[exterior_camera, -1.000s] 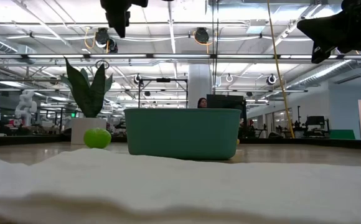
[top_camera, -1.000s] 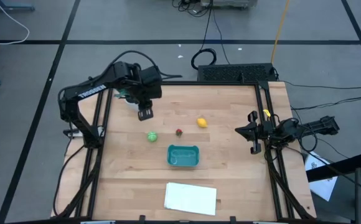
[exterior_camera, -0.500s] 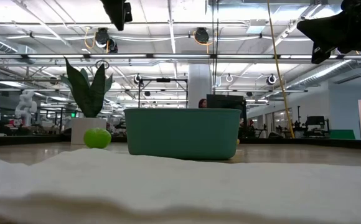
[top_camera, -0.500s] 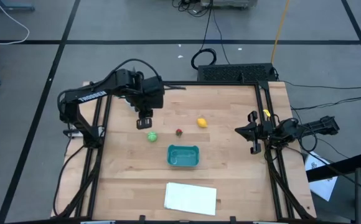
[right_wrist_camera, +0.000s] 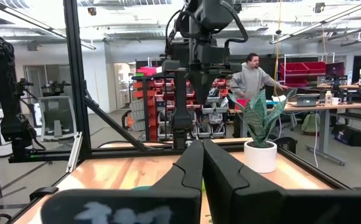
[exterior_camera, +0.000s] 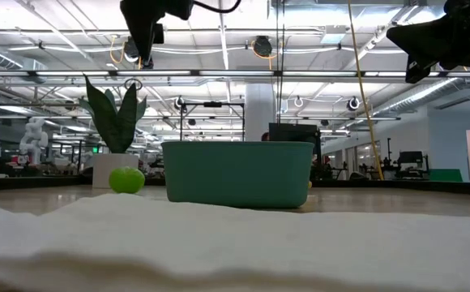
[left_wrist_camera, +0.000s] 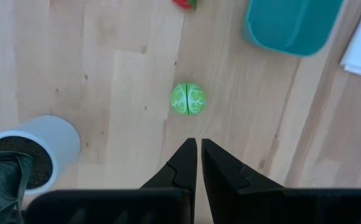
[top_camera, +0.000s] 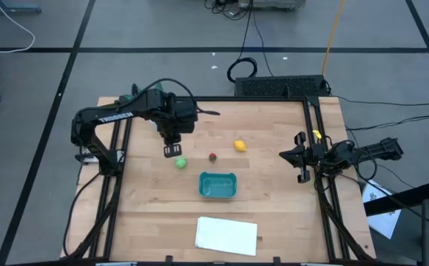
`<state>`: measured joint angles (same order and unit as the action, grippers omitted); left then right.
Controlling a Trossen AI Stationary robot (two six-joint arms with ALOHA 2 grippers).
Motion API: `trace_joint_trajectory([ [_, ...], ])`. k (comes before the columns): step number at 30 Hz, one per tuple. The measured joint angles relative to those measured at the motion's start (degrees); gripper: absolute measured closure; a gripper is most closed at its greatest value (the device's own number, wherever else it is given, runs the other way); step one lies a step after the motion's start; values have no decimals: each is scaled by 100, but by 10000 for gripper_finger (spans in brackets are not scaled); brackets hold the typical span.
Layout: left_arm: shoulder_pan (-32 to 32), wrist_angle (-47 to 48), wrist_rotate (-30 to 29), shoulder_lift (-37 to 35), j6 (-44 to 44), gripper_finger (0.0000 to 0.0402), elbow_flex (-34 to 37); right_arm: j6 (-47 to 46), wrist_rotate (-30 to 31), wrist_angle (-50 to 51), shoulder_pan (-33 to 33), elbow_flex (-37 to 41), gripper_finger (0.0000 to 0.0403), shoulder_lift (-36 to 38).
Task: Pick and placing Produce into tupperware
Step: Put the cabbage into the blue bin
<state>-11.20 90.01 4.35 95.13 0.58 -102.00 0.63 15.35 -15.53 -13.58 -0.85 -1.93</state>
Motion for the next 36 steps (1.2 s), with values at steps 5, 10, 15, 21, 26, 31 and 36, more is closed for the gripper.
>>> trace_joint_trajectory([
  [5,0,-2,-38,0,83,376,42,1,0,0,0,-1,403,0],
  [10,0,1,-40,0,200,376,42,1,0,0,0,-1,403,0],
  [15,9,-1,-40,0,280,375,42,1,0,0,0,-1,403,0],
  [21,54,1,34,0,324,336,42,-42,0,0,0,1,403,0],
  [26,166,1,54,0,271,241,42,-42,0,0,0,1,403,0],
  [31,208,1,54,0,57,136,42,-42,0,0,0,-1,403,0],
  [36,205,1,12,0,-53,69,42,-45,-1,0,0,-1,403,0],
])
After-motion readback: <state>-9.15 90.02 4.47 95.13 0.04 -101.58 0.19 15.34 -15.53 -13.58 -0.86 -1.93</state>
